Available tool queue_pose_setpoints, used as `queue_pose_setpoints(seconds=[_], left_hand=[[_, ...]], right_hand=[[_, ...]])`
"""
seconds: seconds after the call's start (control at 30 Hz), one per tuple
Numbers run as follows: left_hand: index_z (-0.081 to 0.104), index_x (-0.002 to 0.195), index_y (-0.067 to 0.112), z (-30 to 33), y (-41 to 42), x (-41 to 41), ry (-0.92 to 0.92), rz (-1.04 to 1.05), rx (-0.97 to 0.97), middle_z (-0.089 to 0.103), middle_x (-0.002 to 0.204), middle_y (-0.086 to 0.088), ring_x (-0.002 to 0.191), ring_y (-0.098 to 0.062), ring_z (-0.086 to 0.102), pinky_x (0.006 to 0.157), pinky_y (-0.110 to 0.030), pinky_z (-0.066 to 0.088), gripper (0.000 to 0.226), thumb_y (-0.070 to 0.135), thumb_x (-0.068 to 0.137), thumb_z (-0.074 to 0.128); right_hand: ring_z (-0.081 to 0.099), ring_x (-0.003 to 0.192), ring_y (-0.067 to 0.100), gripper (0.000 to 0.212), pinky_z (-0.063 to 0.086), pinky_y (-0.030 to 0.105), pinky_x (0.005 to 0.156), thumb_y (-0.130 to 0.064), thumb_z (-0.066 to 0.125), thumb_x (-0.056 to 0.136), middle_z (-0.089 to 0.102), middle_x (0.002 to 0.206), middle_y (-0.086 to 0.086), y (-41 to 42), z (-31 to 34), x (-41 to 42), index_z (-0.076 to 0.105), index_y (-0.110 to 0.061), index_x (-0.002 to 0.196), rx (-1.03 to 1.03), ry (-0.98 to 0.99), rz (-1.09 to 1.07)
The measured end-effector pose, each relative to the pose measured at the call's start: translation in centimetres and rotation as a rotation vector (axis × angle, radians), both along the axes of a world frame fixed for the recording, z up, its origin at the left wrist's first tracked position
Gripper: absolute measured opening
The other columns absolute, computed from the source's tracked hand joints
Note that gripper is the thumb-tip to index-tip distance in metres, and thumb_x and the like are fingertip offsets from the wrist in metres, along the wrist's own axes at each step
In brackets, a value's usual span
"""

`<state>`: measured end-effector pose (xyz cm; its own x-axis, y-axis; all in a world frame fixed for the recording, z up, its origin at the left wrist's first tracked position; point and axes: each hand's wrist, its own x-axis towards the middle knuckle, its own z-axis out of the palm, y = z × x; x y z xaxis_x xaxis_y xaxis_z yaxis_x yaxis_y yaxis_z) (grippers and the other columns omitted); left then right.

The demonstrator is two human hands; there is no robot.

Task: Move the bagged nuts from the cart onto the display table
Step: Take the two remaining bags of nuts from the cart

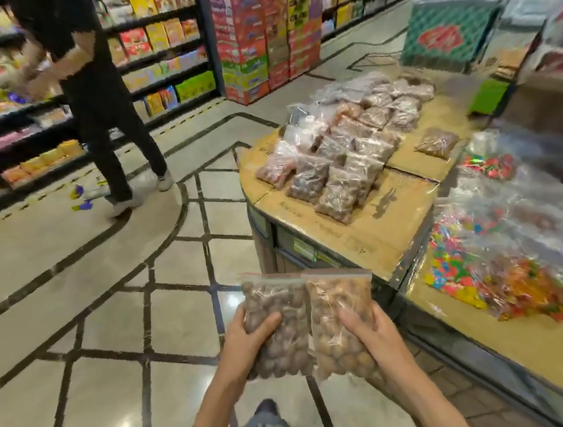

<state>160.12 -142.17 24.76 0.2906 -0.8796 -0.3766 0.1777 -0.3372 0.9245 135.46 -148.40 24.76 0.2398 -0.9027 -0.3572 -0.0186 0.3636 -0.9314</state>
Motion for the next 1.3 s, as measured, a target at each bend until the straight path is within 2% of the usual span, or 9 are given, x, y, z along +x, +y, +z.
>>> queue_pose_setpoints(seconds=[0.17,0.47,0.67,0.77,0.87,0.93,1.07,1.2,1.3], left_hand=[[0.059,0.133,0.026,0.7,-11.8,4.8,0.012,-0.199,0.006,0.079,0.116,-0.005,0.101,-0.025,0.078,0.087,-0.048,0.064,0.058,0.036,0.083,0.087],[0.057,0.127,0.031,-1.2,-28.3,8.1,-0.088,-0.375,0.017,0.076,0.116,0.002,0.094,-0.01,0.078,0.073,-0.026,0.063,0.049,0.034,0.086,0.084],[0.051,0.141,0.037,-4.4,-38.6,9.7,-0.142,-0.449,0.057,0.072,0.129,0.006,0.11,-0.017,0.074,0.096,-0.046,0.061,0.081,0.06,0.073,0.089],[0.048,0.146,0.038,-5.8,-43.2,9.9,-0.195,-0.487,0.047,0.066,0.139,0.007,0.122,-0.017,0.068,0.102,-0.047,0.058,0.095,0.07,0.066,0.089],[0.048,0.146,0.036,-6.3,-47.7,9.5,-0.279,-0.556,0.016,0.064,0.141,0.007,0.125,-0.013,0.065,0.102,-0.033,0.056,0.085,0.06,0.075,0.087],[0.043,0.15,0.034,-6.8,-49.8,9.1,-0.412,-0.6,-0.027,0.052,0.142,0.004,0.129,-0.013,0.055,0.108,-0.029,0.046,0.08,0.057,0.083,0.08],[0.024,0.162,0.031,-7.8,-50.3,8.4,-0.667,-0.562,-0.043,0.031,0.132,0.001,0.13,-0.026,0.045,0.113,-0.04,0.039,0.094,0.067,0.087,0.069],[0.019,0.164,0.032,-8.6,-49.7,9.0,-0.68,-0.477,-0.073,0.031,0.154,-0.007,0.145,-0.028,0.035,0.116,-0.044,0.036,0.095,0.06,0.089,0.071],[0.023,0.162,0.029,-8.7,-49.7,9.6,-0.66,-0.489,-0.11,0.032,0.159,-0.007,0.147,-0.023,0.033,0.116,-0.033,0.03,0.088,0.058,0.092,0.067]], right_hand=[[0.068,0.126,0.009,0.102,0.052,0.033,0.104,-0.075,0.083,0.063,0.069,0.14,-0.011,-7.0,0.8,4.0,0.054,-0.033,0.151,-0.021,0.064,-0.167],[0.046,0.149,0.019,0.121,0.037,0.055,0.124,-0.085,0.081,0.063,0.042,0.165,-0.014,-16.9,-0.8,7.3,0.03,-0.043,0.164,0.096,0.124,-0.366],[0.034,0.157,0.026,0.125,0.029,0.057,0.125,-0.078,0.078,0.072,0.029,0.174,-0.006,-24.2,-3.0,8.1,0.016,-0.032,0.17,0.159,0.113,-0.42],[0.032,0.158,0.026,0.122,0.028,0.054,0.127,-0.069,0.078,0.077,0.027,0.175,-0.004,-27.2,-3.6,8.2,0.012,-0.028,0.171,0.189,0.059,-0.455],[0.035,0.157,0.025,0.124,0.03,0.051,0.126,-0.068,0.079,0.075,0.029,0.174,-0.002,-29.5,-4.4,8.2,0.013,-0.025,0.171,0.19,0.054,-0.496],[0.034,0.157,0.025,0.12,0.029,0.051,0.126,-0.063,0.077,0.079,0.029,0.174,-0.001,-30.6,-4.7,8.3,0.012,-0.023,0.171,0.185,0.044,-0.51],[0.036,0.155,0.028,0.104,0.031,0.05,0.124,-0.046,0.073,0.092,0.033,0.171,0.001,-31.9,-4.3,8.8,0.01,-0.018,0.17,0.216,0.039,-0.524],[0.036,0.156,0.028,0.112,0.03,0.054,0.125,-0.054,0.073,0.087,0.031,0.172,0.003,-31.8,-5.1,9.6,0.007,-0.019,0.17,0.238,0.115,-0.513],[0.026,0.16,0.028,0.108,0.026,0.052,0.126,-0.051,0.071,0.092,0.02,0.176,0.001,-32.1,-4.9,10.2,0.004,-0.018,0.17,0.252,0.107,-0.504]])
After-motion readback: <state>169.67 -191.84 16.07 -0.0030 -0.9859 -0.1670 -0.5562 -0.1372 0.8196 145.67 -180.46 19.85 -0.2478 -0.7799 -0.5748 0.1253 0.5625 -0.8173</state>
